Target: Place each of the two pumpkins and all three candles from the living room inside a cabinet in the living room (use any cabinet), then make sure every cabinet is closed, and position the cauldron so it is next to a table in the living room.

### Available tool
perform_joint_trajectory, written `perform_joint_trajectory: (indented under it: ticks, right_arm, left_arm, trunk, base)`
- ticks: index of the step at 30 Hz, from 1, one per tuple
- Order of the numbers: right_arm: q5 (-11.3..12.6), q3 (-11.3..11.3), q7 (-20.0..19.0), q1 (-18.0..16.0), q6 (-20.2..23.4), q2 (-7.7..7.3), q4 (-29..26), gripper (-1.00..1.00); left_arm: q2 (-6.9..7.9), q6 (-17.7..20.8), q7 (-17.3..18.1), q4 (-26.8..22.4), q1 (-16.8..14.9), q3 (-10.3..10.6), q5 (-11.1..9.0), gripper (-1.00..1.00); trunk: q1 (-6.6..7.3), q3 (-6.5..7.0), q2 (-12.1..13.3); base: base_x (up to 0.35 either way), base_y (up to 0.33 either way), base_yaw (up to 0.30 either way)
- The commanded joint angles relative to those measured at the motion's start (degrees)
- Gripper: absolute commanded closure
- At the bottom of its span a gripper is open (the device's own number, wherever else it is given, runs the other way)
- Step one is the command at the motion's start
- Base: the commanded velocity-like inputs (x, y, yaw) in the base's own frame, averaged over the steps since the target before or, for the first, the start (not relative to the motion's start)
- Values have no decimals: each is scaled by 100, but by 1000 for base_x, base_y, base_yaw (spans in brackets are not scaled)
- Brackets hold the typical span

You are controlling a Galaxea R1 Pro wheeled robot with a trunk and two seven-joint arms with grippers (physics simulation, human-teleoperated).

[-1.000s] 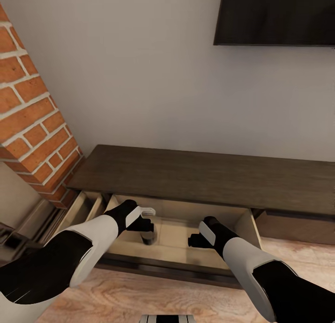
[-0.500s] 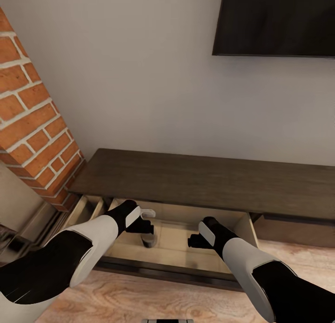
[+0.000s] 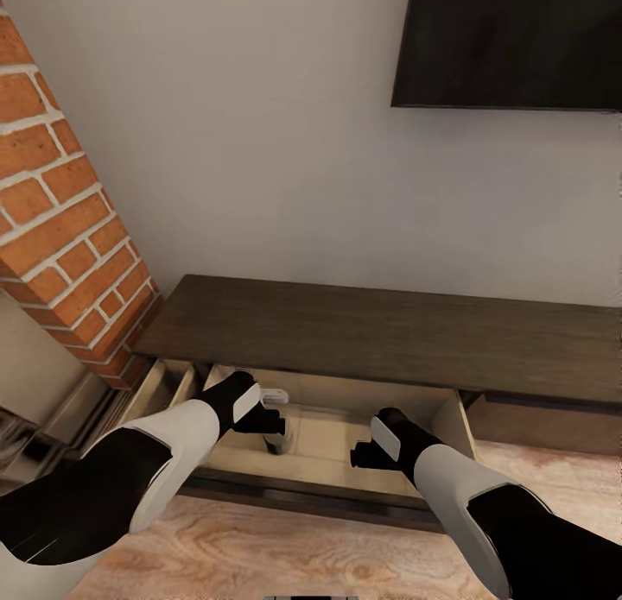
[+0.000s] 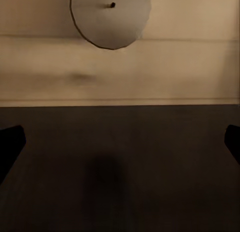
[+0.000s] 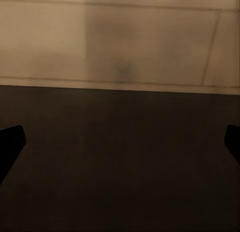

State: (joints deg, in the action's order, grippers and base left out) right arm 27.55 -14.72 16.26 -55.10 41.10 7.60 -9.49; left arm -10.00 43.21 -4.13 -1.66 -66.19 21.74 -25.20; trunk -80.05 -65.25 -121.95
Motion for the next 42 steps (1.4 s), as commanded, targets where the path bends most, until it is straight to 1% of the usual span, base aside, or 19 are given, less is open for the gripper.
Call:
perform_joint_trajectory:
  ticks: [1,15,42]
  right_arm:
    - [57,-41,44,-1,21,1,-9,-100]
    - [52,-50,36,-1,21,-1,-9,-100]
    - [70,-41,38,-1,24,-5,-9,-100]
  left_arm:
    - [0,21,-44,-3,0,18,-61,-100]
    - [0,-2,-51,-16,-2,15,-55,-100]
    - [0,3,-44,-28,1,24,-52,-100]
  trunk:
    - [3,-4,-2]
    - [3,-4,-2]
    - [596,481,1081]
  base:
    - [-161,0,0]
    - [-23,0,0]
    - [0,0,0]
